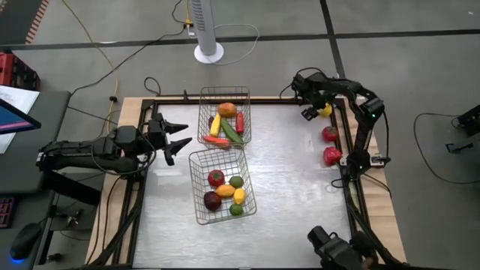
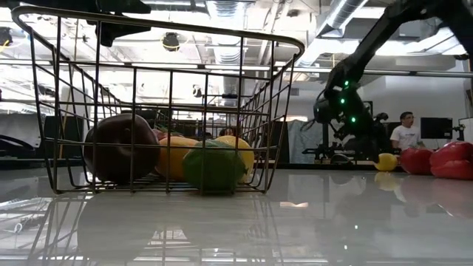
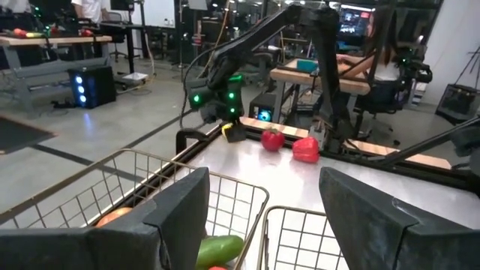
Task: Sort produce into baskets
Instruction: Put the yellow lemon into the bottom basket
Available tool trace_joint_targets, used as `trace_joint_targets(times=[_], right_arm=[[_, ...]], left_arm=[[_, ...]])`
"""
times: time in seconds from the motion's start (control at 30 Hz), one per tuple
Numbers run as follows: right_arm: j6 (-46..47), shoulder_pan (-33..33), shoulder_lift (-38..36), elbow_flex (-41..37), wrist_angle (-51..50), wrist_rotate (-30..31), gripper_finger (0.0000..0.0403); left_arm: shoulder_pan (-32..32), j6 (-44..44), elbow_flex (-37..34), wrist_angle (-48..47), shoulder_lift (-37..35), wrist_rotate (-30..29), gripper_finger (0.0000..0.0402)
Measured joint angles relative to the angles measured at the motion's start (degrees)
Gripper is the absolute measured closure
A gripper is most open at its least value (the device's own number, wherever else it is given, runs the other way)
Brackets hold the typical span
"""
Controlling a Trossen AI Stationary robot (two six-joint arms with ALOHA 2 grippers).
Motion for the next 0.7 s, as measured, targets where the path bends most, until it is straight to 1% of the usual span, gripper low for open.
trace_joint_targets(times=[0.13, 0.27, 0.53, 0.7], right_arm=[[0.98, -0.37, 4.20, 1.98, -3.95, 0.38, 0.0087], [1.41, -0.73, 6.95, 2.94, -4.49, 0.41, 0.0087], [0.01, -1.06, 6.53, 3.15, -3.73, 1.57, 0.0090], [-0.03, -0.91, 6.52, 3.13, -5.09, 1.57, 0.0122]], left_arm=[[0.00, -0.02, 0.00, -0.09, -0.02, 0.00, 0.0162], [0.00, -0.04, 0.00, -0.09, 0.00, -0.03, 0.0162], [0.00, 0.15, 0.00, -0.07, 0.00, -0.07, 0.0162], [0.00, 0.14, 0.00, -0.07, 0.00, -0.09, 0.0162]])
